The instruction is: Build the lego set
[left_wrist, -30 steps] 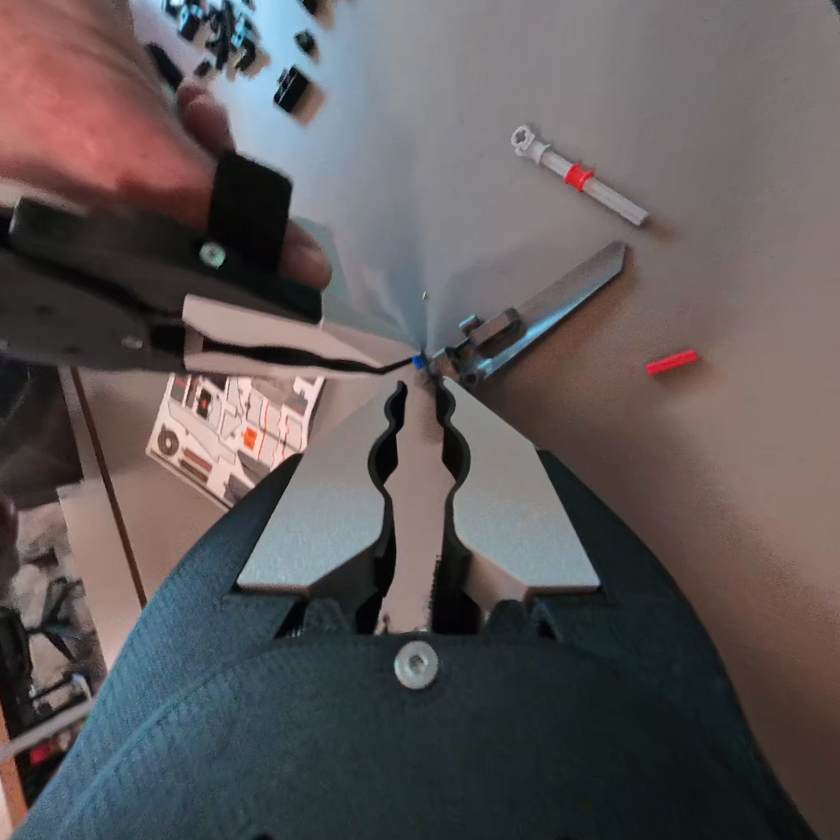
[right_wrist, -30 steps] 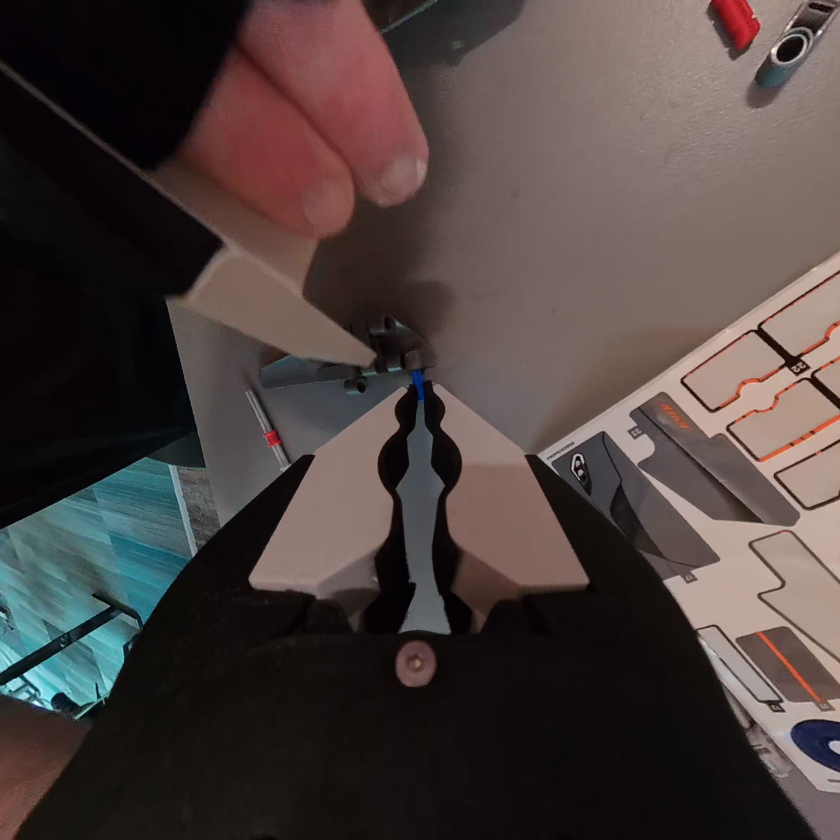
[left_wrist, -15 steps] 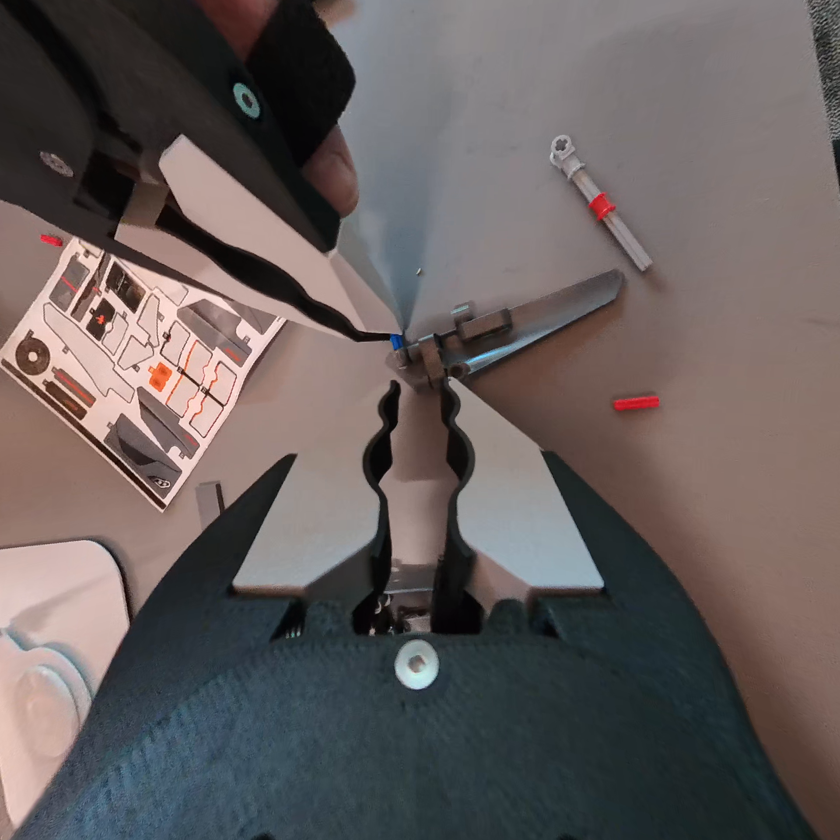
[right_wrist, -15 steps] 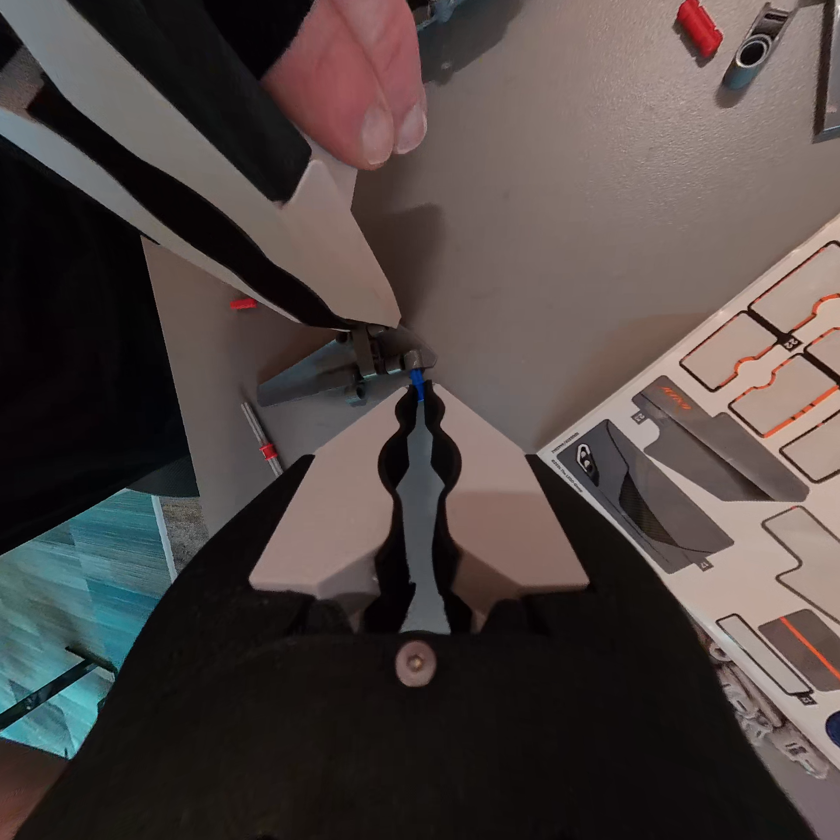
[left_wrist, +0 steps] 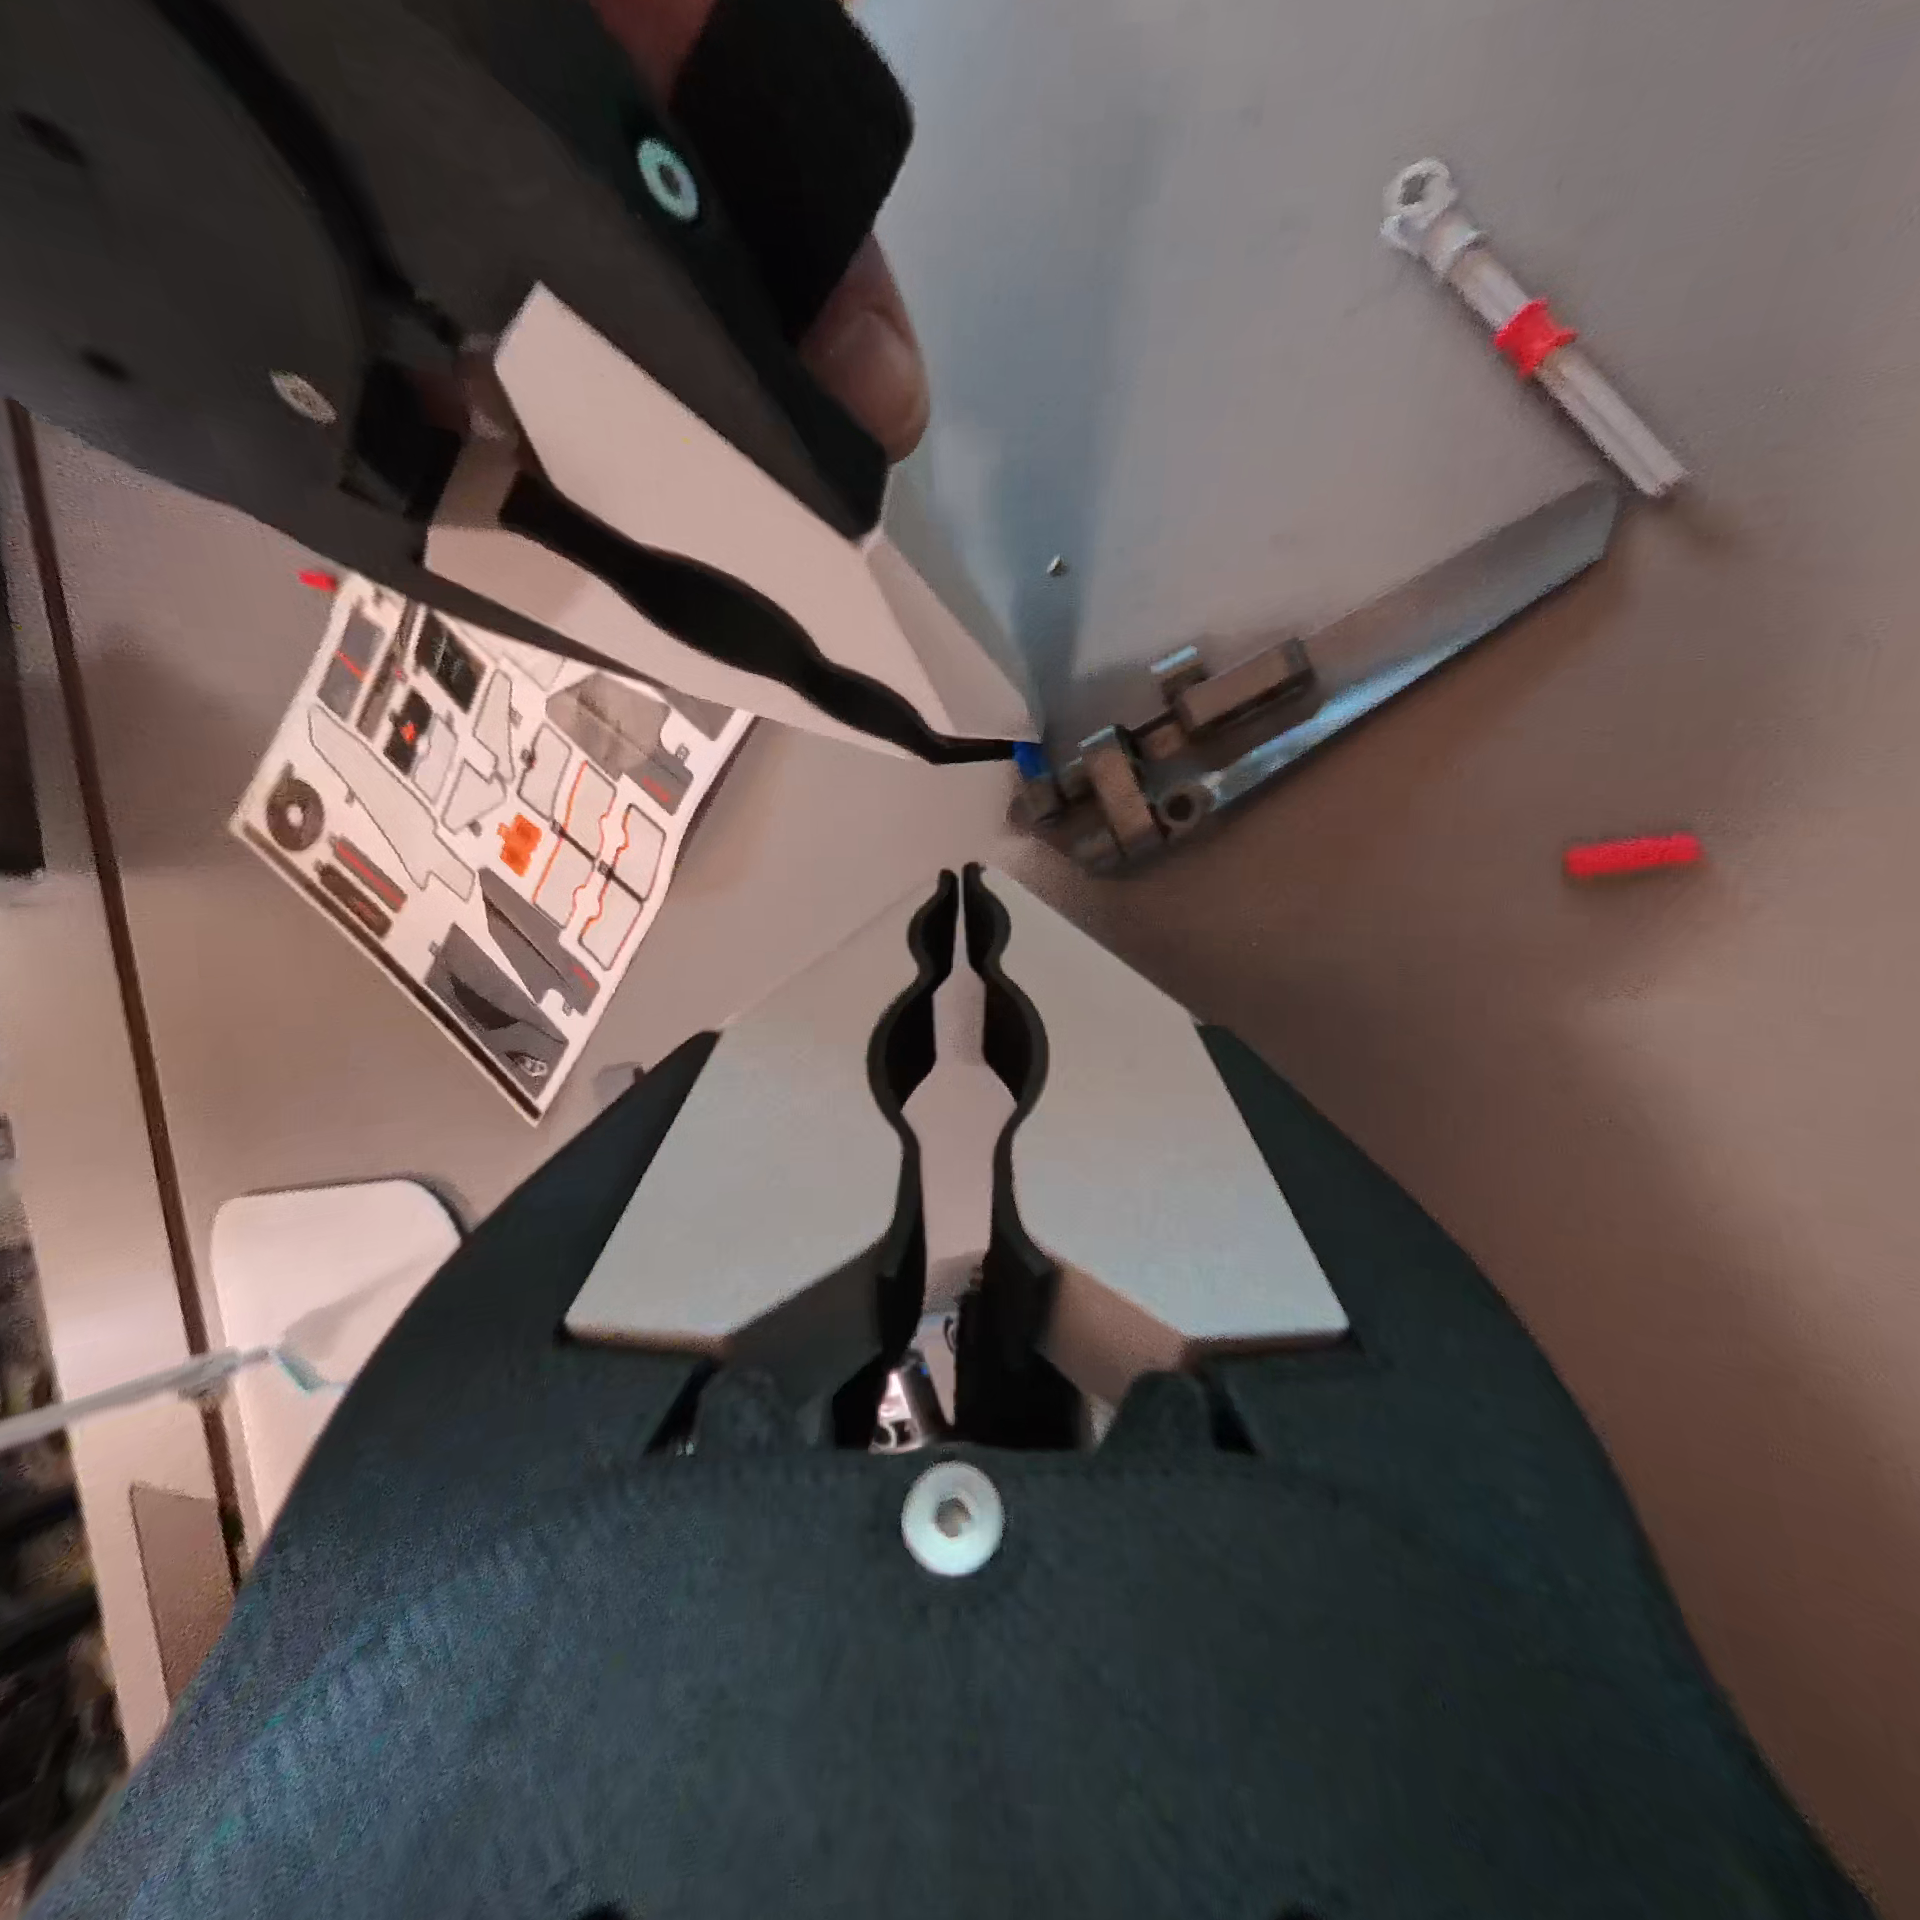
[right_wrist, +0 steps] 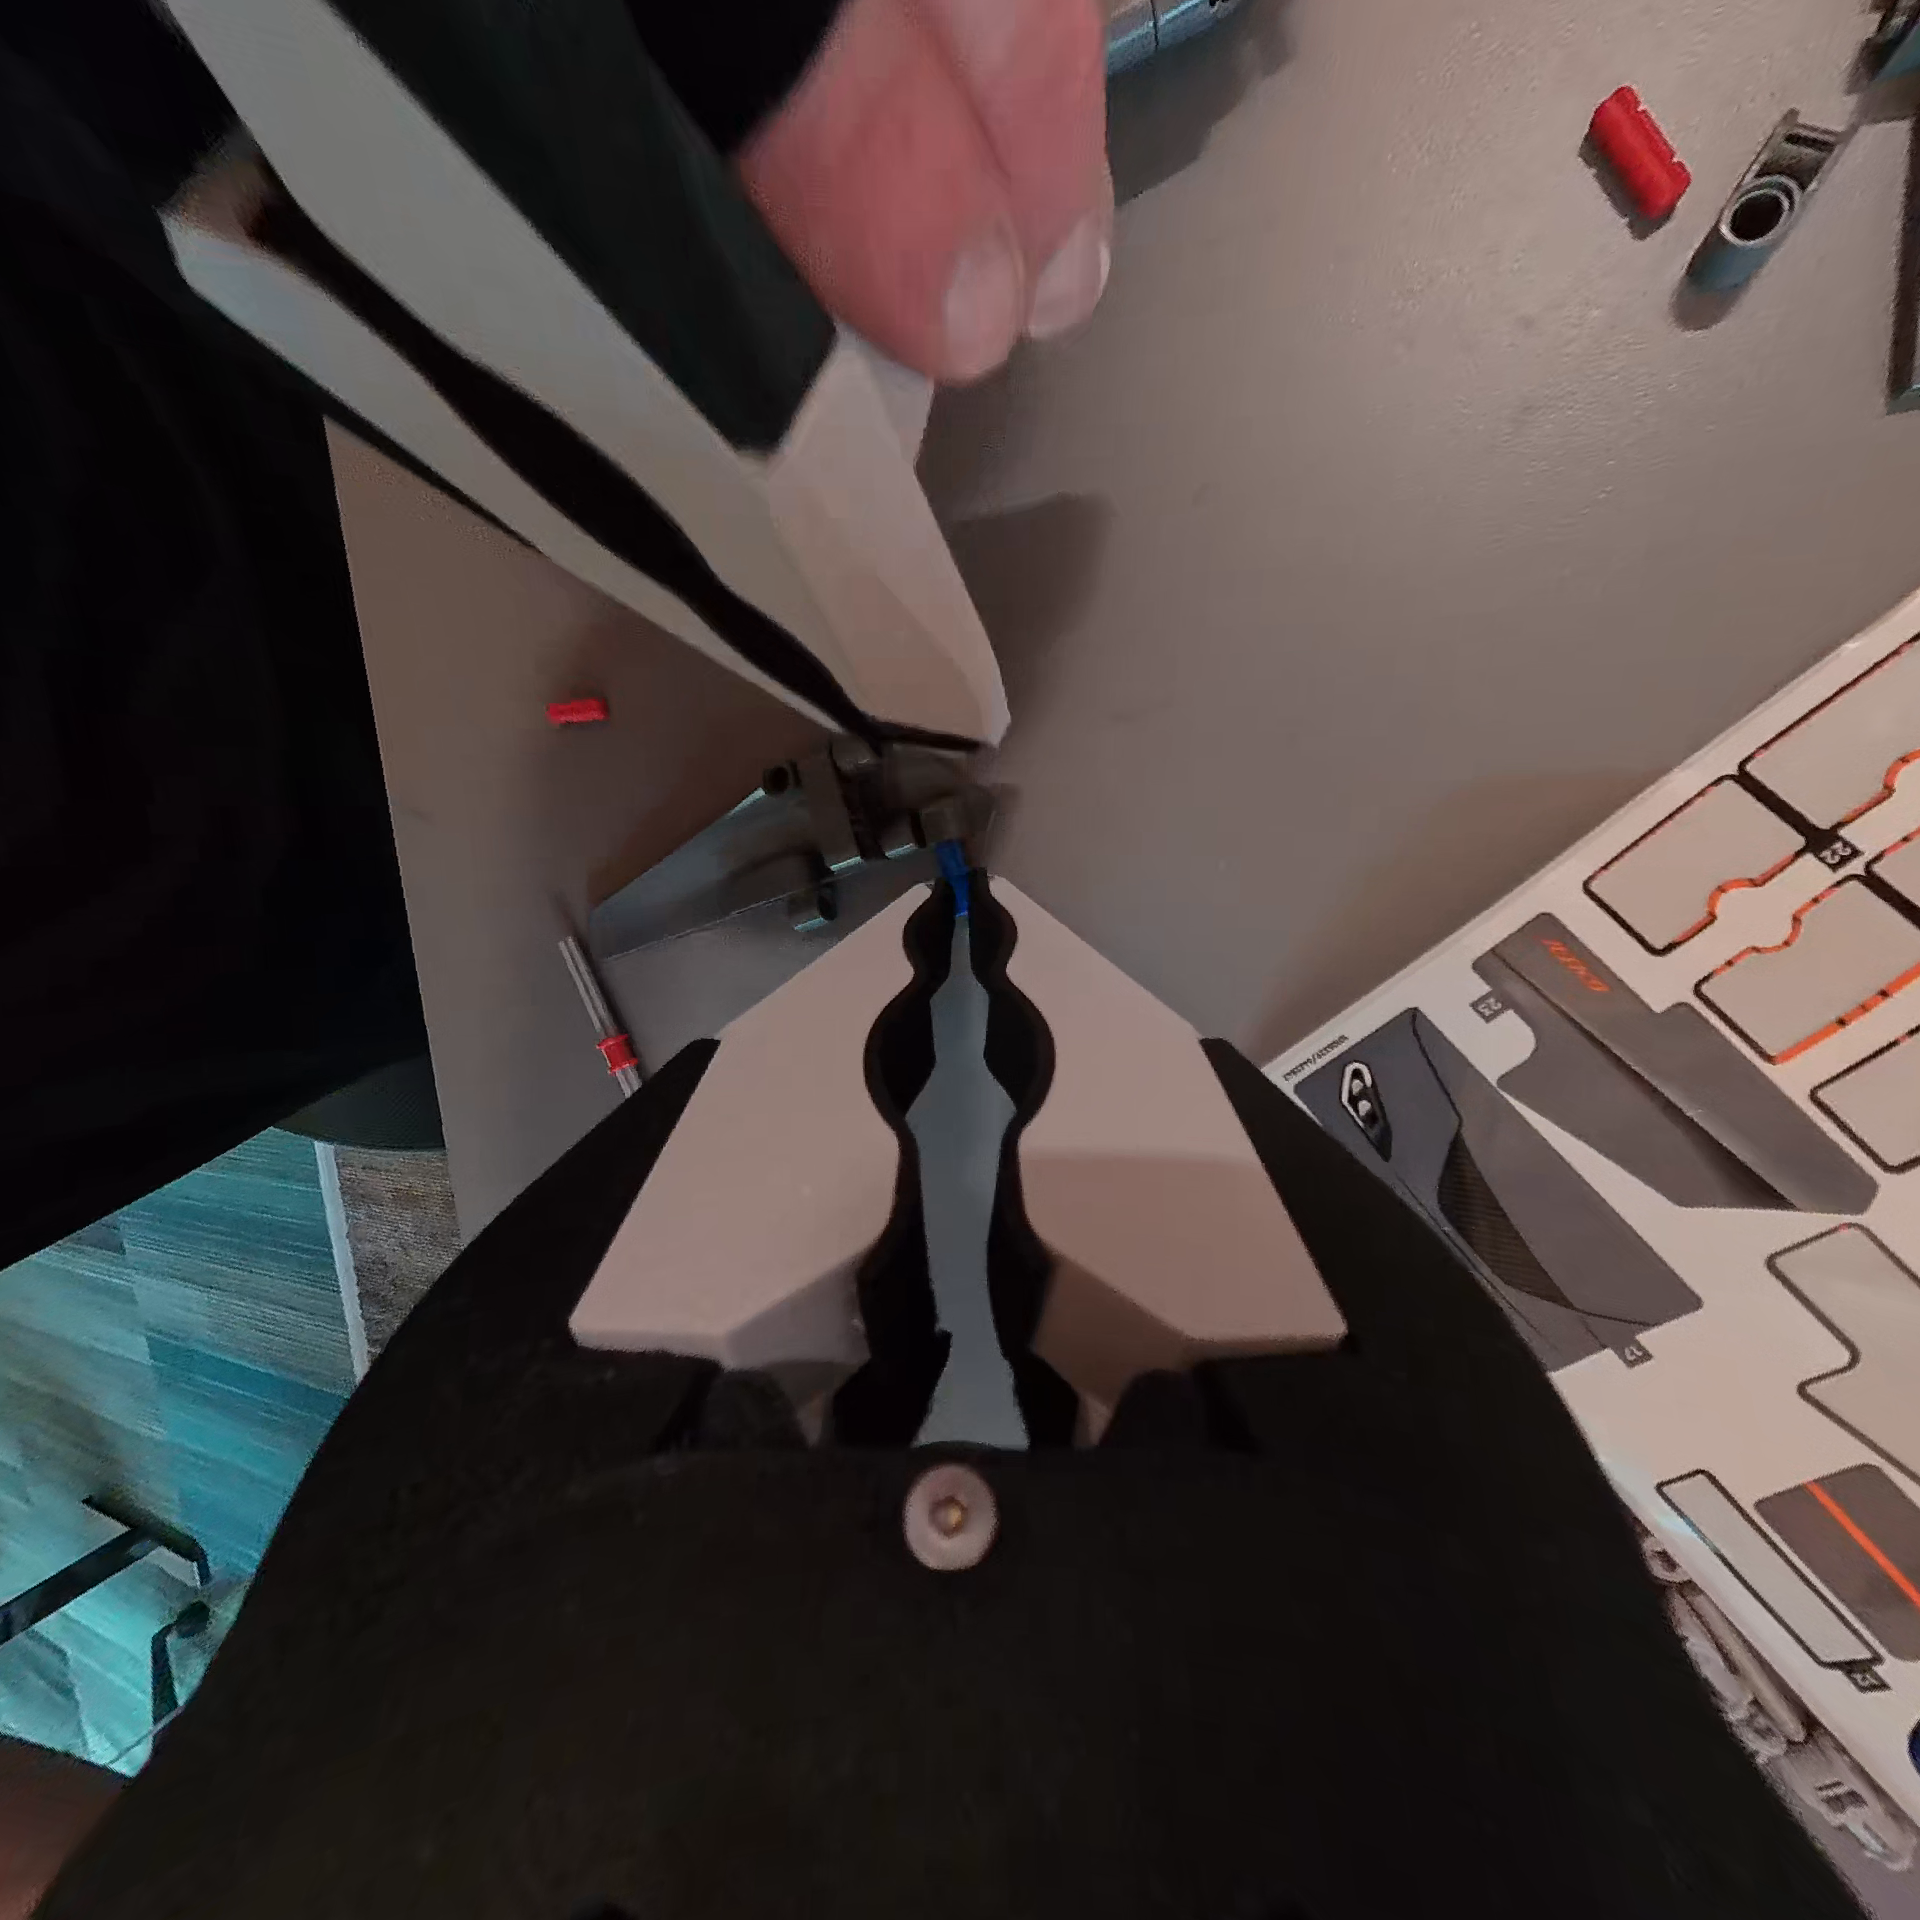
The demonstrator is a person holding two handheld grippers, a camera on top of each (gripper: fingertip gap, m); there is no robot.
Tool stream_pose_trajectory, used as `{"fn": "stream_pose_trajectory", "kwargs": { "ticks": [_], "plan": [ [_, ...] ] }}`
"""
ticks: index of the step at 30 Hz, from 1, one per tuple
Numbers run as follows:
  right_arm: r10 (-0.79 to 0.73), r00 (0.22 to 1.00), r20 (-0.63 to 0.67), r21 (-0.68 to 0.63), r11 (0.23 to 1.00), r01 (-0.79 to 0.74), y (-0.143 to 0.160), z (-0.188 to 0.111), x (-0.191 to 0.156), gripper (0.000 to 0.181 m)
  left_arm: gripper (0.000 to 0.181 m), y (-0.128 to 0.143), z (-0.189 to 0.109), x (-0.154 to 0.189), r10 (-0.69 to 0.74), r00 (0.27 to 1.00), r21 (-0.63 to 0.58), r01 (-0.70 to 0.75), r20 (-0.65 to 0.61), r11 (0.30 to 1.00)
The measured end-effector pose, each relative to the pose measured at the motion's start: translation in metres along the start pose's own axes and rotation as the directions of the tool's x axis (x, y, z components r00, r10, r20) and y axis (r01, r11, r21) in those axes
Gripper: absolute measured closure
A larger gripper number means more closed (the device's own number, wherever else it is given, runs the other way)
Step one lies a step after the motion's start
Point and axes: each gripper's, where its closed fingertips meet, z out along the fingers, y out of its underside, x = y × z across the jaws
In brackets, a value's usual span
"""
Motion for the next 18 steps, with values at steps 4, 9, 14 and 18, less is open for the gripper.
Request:
{"fn": "stream_pose_trajectory", "kwargs": {
  "ticks": [4,9,14,18],
  "plan": [
    [-0.027,1.0,-0.008,-0.009,1.0,0.027,0.0,0.0,0.0,0.181,0.178,-0.007,-0.011,0.012,0.14,0.99,0.094,-0.137,-0.021,0.986],
    [-0.035,0.999,-0.016,-0.015,0.999,0.035,0.0,0.0,0.0,0.181,0.176,-0.008,-0.003,0.021,0.241,0.97,0.106,-0.238,-0.011,0.965],
    [-0.037,0.999,-0.015,-0.02,0.999,0.037,0.0,0.0,0.0,0.181,0.181,-0.01,-0.003,0.022,0.292,0.956,0.121,-0.289,-0.014,0.95],
    [-0.049,0.999,-0.016,-0.024,0.999,0.048,0.0,0.0,0.0,0.181,0.179,-0.008,-0.006,0.023,0.33,0.943,0.135,-0.322,-0.04,0.937]
  ]
}}
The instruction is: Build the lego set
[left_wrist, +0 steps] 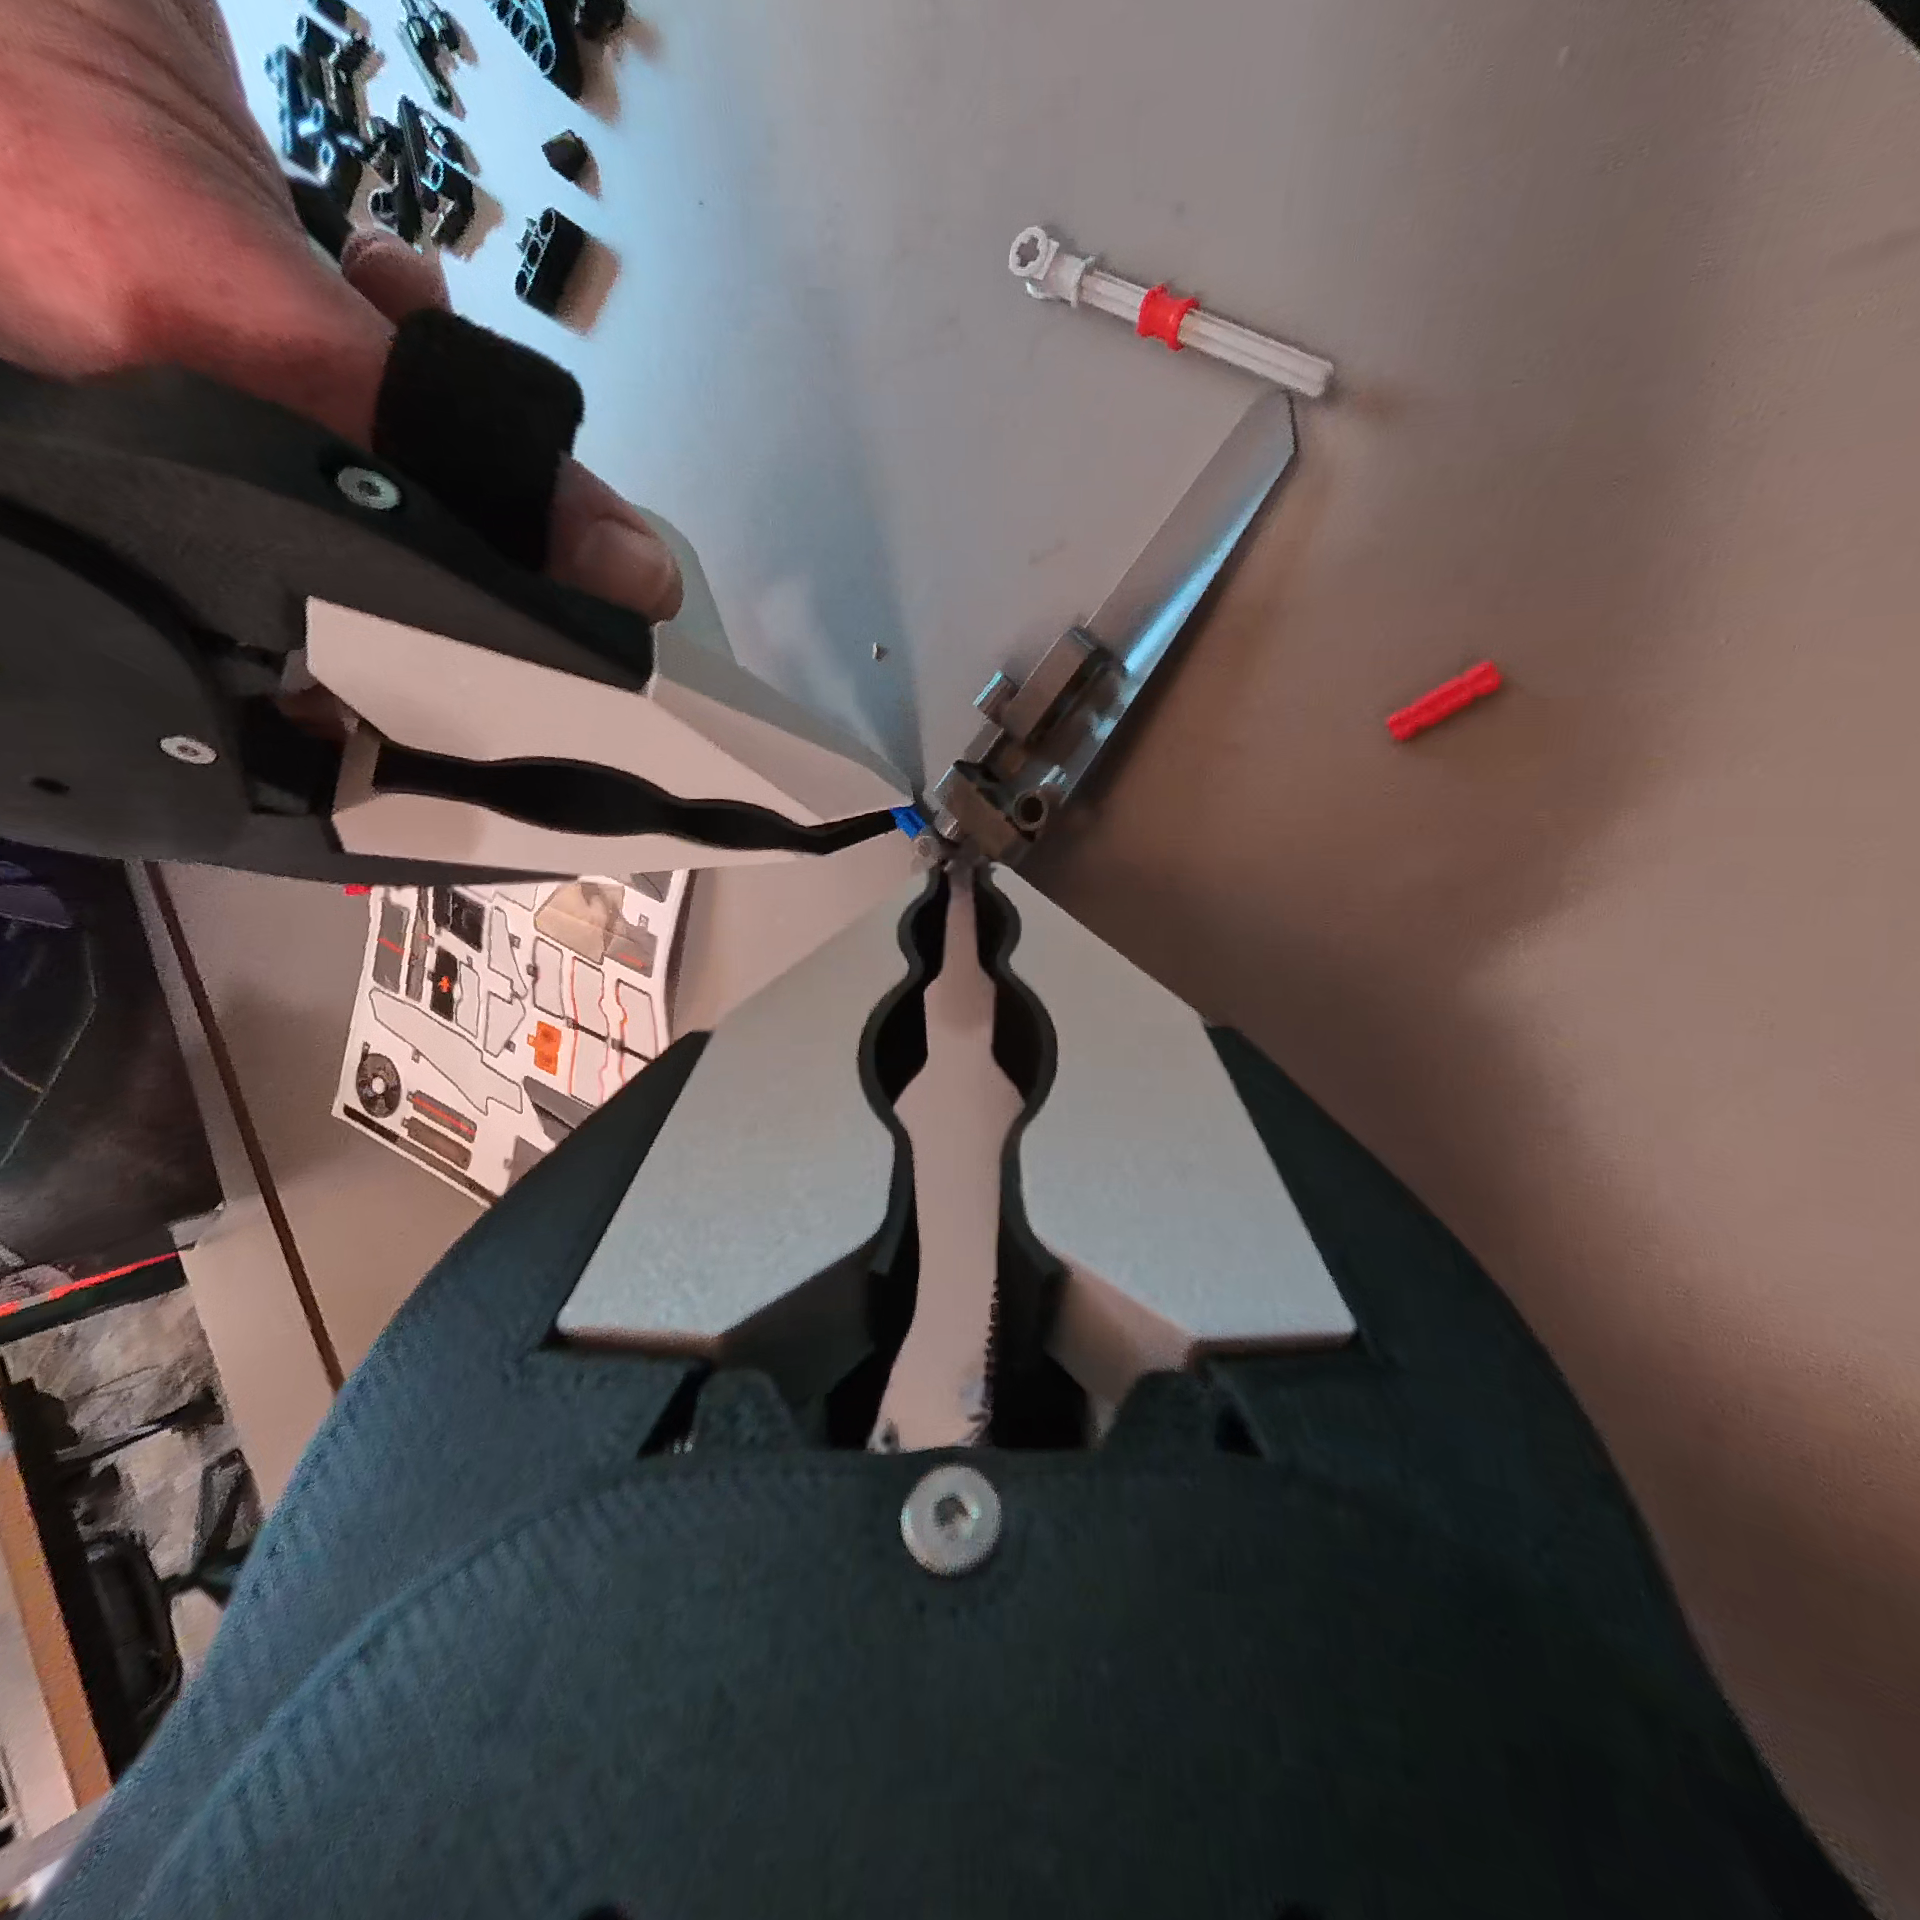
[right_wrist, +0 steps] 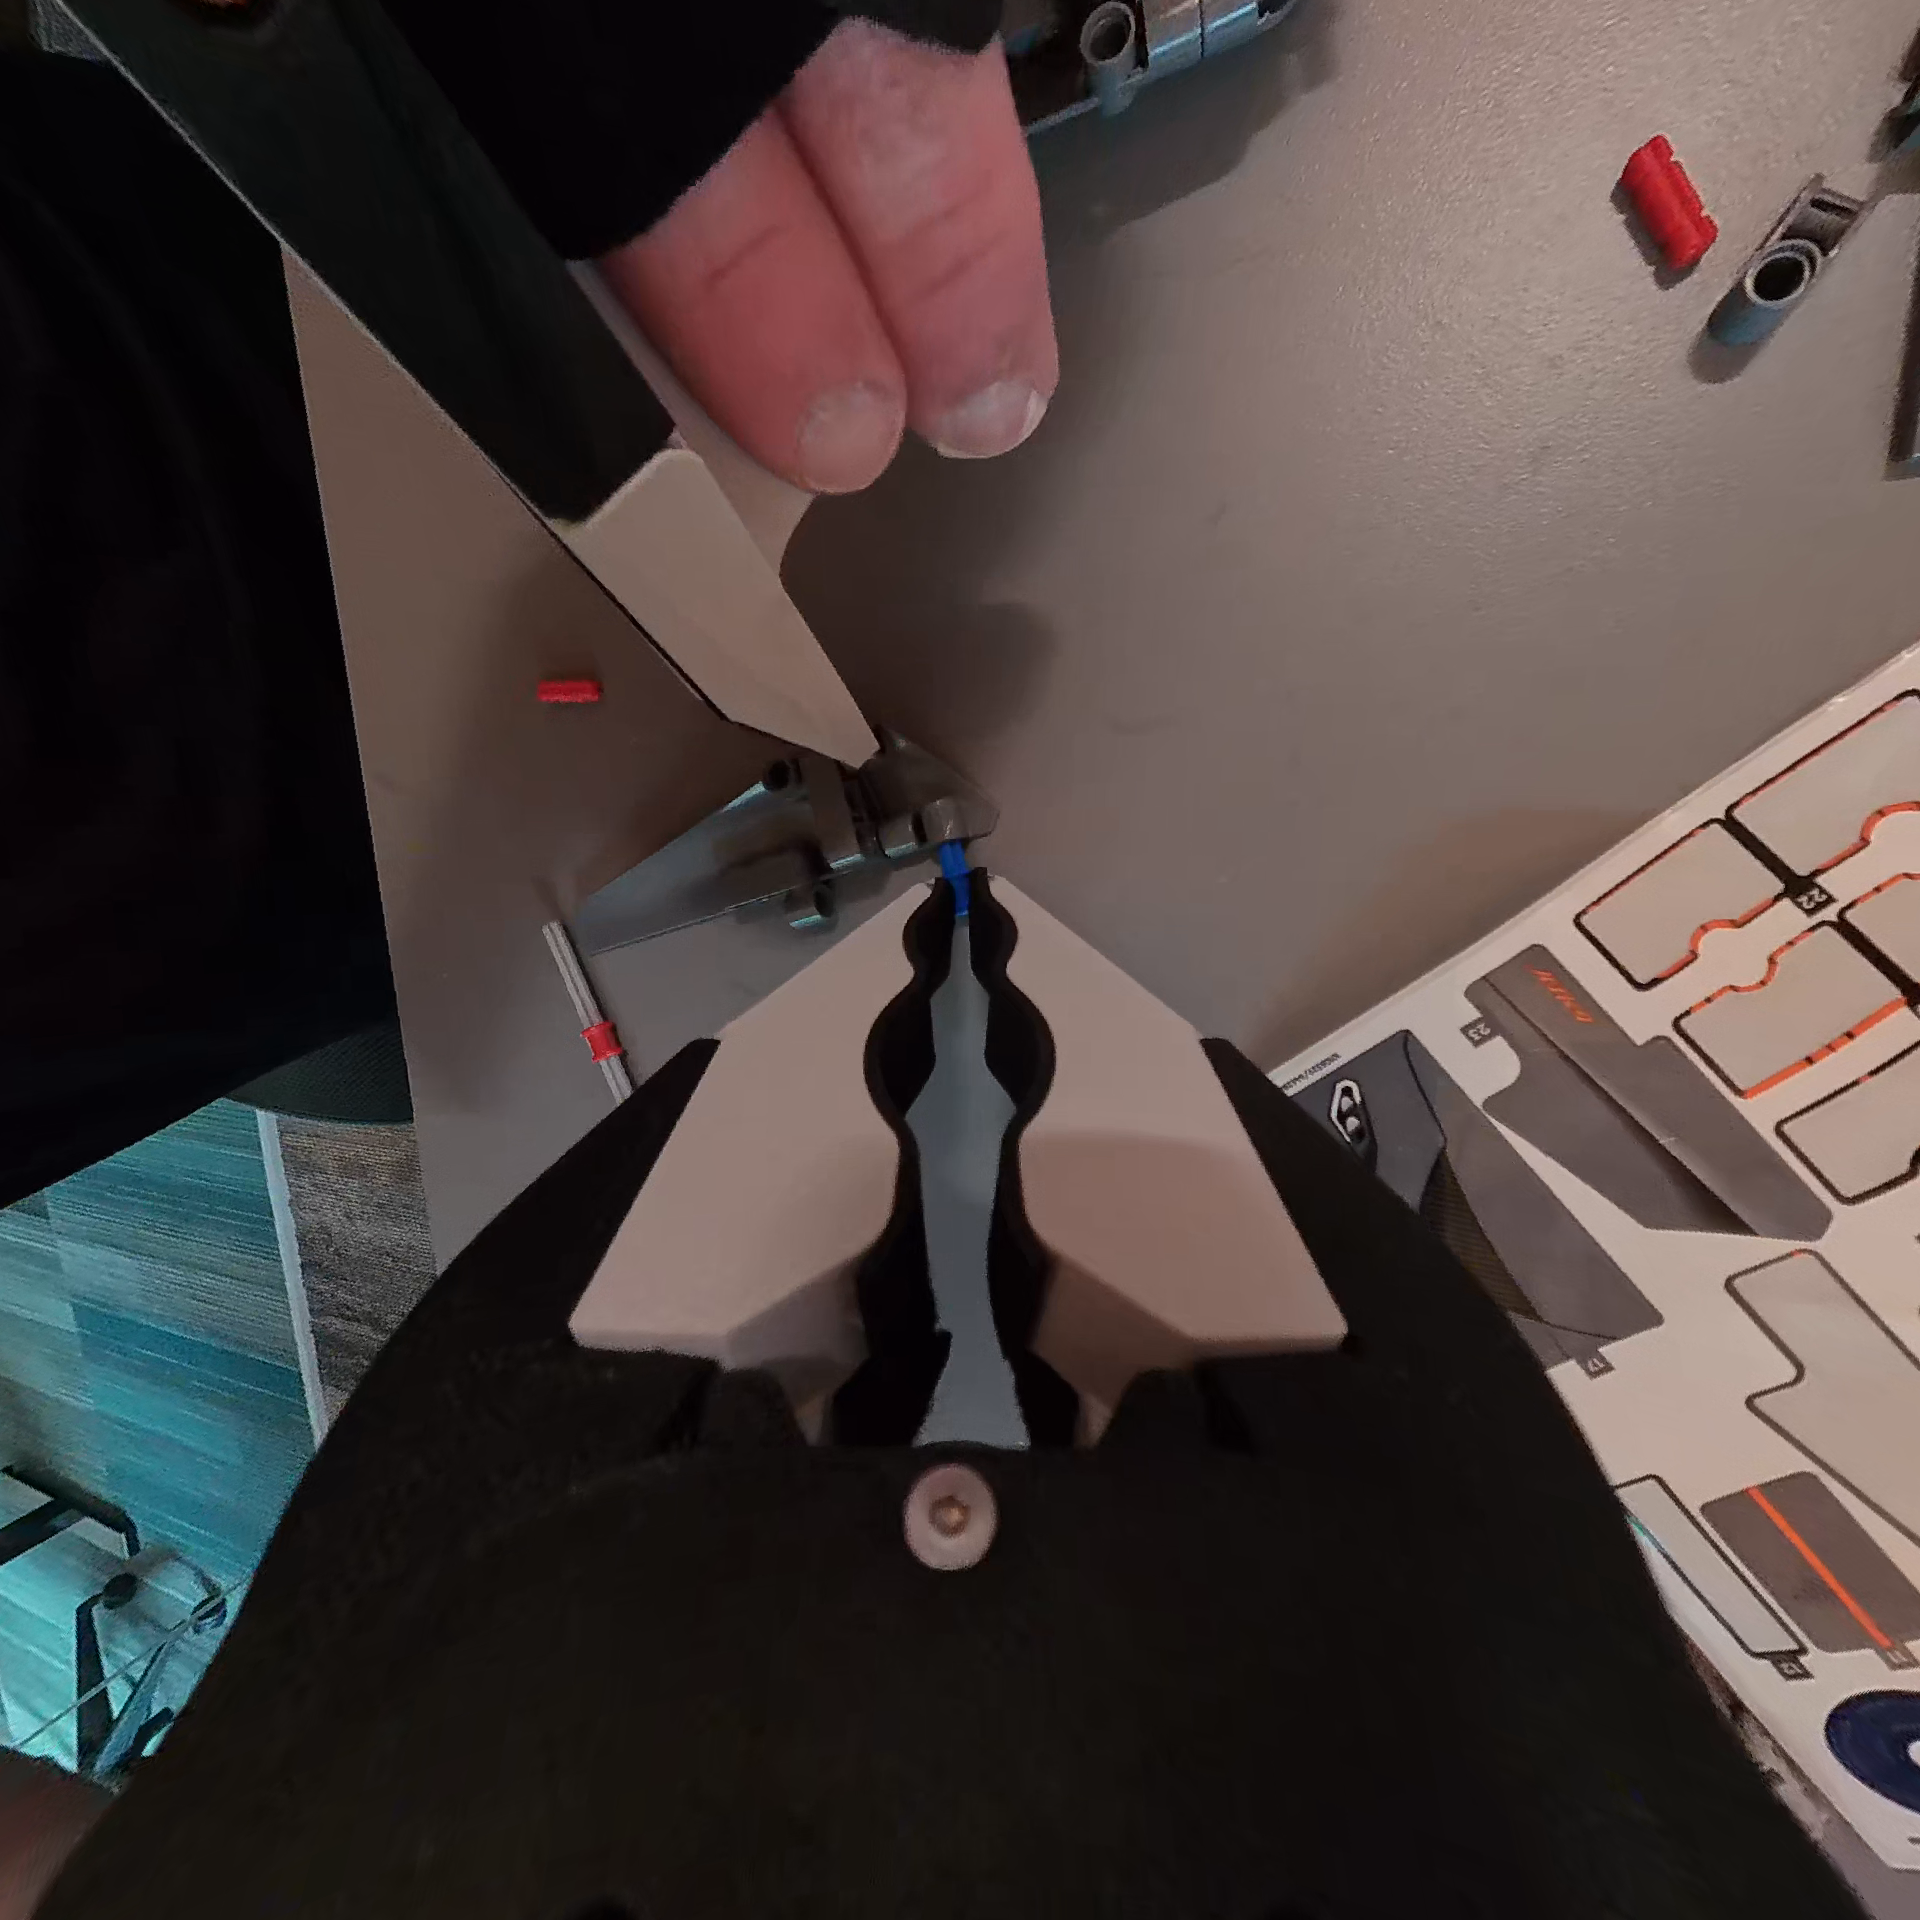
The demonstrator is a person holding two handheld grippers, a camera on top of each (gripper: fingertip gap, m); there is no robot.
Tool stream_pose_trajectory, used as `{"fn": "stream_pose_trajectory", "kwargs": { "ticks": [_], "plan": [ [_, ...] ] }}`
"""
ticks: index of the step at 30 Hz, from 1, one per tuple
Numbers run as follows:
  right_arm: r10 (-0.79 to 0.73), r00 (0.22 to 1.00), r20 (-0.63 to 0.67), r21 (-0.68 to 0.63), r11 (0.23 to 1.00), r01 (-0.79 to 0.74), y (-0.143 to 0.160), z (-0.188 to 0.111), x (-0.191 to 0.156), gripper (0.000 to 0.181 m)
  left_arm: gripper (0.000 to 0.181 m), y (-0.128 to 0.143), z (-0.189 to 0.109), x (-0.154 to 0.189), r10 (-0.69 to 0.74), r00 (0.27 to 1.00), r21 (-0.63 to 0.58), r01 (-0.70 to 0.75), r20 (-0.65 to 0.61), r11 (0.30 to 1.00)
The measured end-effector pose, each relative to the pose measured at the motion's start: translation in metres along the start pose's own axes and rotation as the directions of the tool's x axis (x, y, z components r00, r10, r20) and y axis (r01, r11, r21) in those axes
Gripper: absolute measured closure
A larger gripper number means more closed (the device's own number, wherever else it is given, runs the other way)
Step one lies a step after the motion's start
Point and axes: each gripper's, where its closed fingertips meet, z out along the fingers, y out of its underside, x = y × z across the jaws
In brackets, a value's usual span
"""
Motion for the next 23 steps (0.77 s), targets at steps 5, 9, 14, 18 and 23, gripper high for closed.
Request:
{"fn": "stream_pose_trajectory", "kwargs": {
  "ticks": [5,9,14,18,23],
  "plan": [
    [-0.006,1.0,0.011,0.004,1.0,0.006,0.0,0.0,0.0,0.181,0.176,0.006,-0.001,0.001,0.06,0.997,-0.013,-0.061,-0.046,0.998],
    [-0.005,1.0,0.016,0.01,1.0,0.005,0.0,0.0,0.0,0.181,0.171,0.004,0.003,0.003,0.11,0.992,-0.013,-0.111,-0.056,0.994],
    [-0.005,1.0,0.018,0.02,1.0,0.004,0.0,0.0,0.0,0.181,0.172,0.0,0.002,0.002,0.135,0.99,-0.001,-0.135,-0.044,0.991],
    [-0.009,1.0,0.019,0.02,1.0,0.009,0.0,0.0,0.0,0.181,0.173,-0.006,-0.002,0.003,0.154,0.987,0.016,-0.154,-0.039,0.988],
    [-0.013,1.0,0.022,0.025,1.0,0.012,-0.001,0.0,-0.001,0.181,0.172,-0.004,0.002,0.005,0.182,0.981,0.006,-0.182,-0.072,0.983]
  ]
}}
